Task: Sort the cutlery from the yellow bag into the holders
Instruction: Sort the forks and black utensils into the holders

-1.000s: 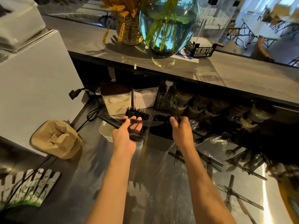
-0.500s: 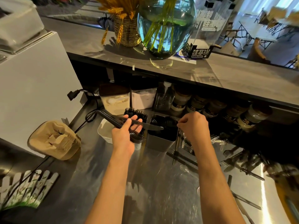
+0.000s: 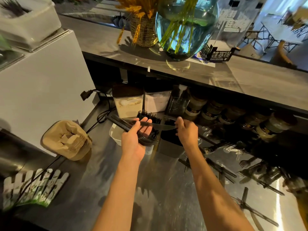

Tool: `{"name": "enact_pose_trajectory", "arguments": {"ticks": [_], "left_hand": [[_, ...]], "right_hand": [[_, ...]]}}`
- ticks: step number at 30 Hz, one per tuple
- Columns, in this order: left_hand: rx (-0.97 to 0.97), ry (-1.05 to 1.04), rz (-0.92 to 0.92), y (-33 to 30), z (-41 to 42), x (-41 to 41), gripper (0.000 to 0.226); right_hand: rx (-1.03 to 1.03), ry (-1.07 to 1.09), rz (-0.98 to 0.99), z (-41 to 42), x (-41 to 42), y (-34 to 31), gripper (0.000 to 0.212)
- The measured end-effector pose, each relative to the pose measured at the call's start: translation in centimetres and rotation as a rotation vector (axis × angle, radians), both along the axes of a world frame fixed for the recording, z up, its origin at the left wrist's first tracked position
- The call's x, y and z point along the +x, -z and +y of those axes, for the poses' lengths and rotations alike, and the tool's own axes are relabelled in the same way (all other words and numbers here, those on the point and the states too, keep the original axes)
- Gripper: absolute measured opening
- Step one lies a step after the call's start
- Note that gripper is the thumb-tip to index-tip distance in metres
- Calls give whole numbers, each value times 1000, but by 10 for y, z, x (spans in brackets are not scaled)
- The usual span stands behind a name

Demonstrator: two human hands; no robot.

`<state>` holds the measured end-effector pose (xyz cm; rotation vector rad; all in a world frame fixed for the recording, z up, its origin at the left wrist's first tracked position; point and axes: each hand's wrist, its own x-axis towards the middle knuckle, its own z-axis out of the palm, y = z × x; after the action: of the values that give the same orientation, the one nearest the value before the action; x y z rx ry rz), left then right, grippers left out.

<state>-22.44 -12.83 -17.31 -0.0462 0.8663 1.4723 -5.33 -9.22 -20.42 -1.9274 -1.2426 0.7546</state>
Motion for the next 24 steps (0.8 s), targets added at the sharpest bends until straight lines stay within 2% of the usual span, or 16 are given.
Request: {"name": "enact_pose_trajectory", "arguments": {"ticks": [3,4,7,8,11,15,18,21,24], "left_hand": [[28,-8,-96,-1,2,-1,18],[42,-25,-140,-3,2,1,19],[61,-86,-184,-6,3,13,26],[63,-90,-173,-7,3,18,31],[44,-88,-106,-7,-1,34,31],[135,-132,60,-6,-11,47,26],[169,-169,152,-12,-16,50,23],[212,-173,234,-14,-17,44,19],[247,-93,365,-12,-23,43,18]], "right_hand": [[147,146,248,-13,-2,-16,40],[202,141,395,-17,-3,-24,43],[227,-36,1030,-34,-14,-43,60],[206,-82,1130,-40,-22,-46,62],[176,-87,1246,-55,-49,-53,48],[235,240,1537,-60,-63,-62,19],[162,401,1505,-62,-68,-60,27],[-28,372,1475,-69,-75,-62,50],[-11,309,1552,-69,-72,-77,41]]}}
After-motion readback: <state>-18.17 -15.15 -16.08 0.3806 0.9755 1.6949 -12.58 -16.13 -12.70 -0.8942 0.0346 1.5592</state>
